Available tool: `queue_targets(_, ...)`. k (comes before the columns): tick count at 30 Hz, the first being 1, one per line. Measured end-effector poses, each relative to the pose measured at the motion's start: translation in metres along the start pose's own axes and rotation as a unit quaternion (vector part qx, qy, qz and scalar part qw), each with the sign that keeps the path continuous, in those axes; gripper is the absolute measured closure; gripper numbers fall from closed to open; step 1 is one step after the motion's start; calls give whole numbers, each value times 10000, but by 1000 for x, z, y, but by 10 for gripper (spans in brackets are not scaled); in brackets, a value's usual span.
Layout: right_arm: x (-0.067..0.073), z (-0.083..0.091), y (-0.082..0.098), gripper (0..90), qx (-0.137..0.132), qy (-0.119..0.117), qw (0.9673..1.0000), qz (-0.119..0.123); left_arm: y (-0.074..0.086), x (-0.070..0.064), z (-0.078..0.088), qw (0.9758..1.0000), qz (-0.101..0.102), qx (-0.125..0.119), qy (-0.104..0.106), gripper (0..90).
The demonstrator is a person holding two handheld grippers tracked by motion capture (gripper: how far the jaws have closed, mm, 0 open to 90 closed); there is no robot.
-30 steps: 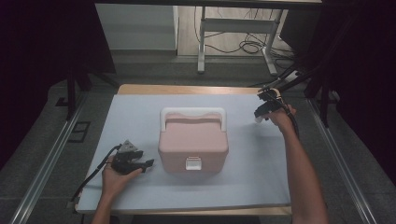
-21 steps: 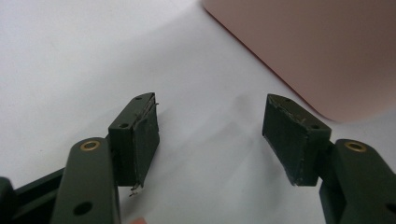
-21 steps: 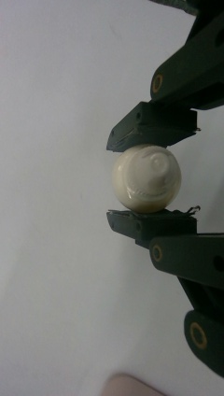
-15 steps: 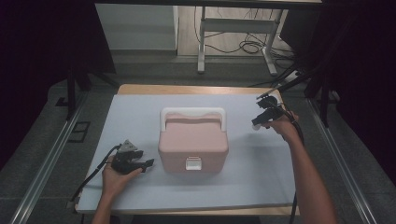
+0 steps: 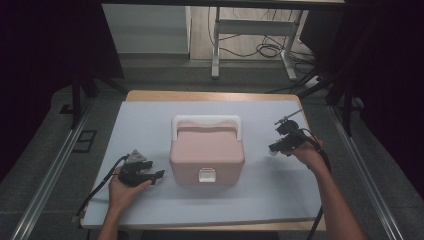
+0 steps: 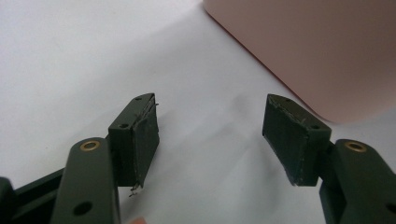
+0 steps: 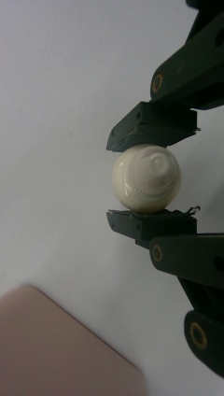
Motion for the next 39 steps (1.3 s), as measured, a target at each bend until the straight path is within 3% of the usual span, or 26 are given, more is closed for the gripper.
queue_targets(7,11,-5,20,601,88,-184,9996,172,0,-1,0,10000,2,29,7,361)
queue_targets(15,21,-21,26,599,336,-243,9985,353,0,-1,-1,10000,4,33,3,360)
queue_targets(24,23,-22,29,592,247,-205,9987,385,0,-1,0,10000,14,13,24,361)
queue_targets(27,23,-22,30,549,187,-179,9989,392,0,-1,1,10000,23,-8,12,361)
queue_targets(33,22,-12,30,465,-142,-123,9995,250,0,-1,1,10000,6,-29,14,360)
queue_targets(35,18,-1,30,442,-466,-91,9988,102,0,-1,2,10000,33,-41,4,360)
queue_targets(37,17,3,30,442,-591,-65,9982,56,0,-1,2,10000,40,-48,5,360)
queue_targets(39,15,14,30,438,-954,-86,9954,-48,-1,-1,2,10000,54,-71,15,360)
Point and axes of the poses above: each handheld gripper's, and its own axes: z roughly backward along the jaws, y roughly out of its underside, x roughly to its left, the point moved 2 cm from there along -z, roughly forward along the jaws, and after that the axes turned 3 degrees about -z, right-handed, at the moved point
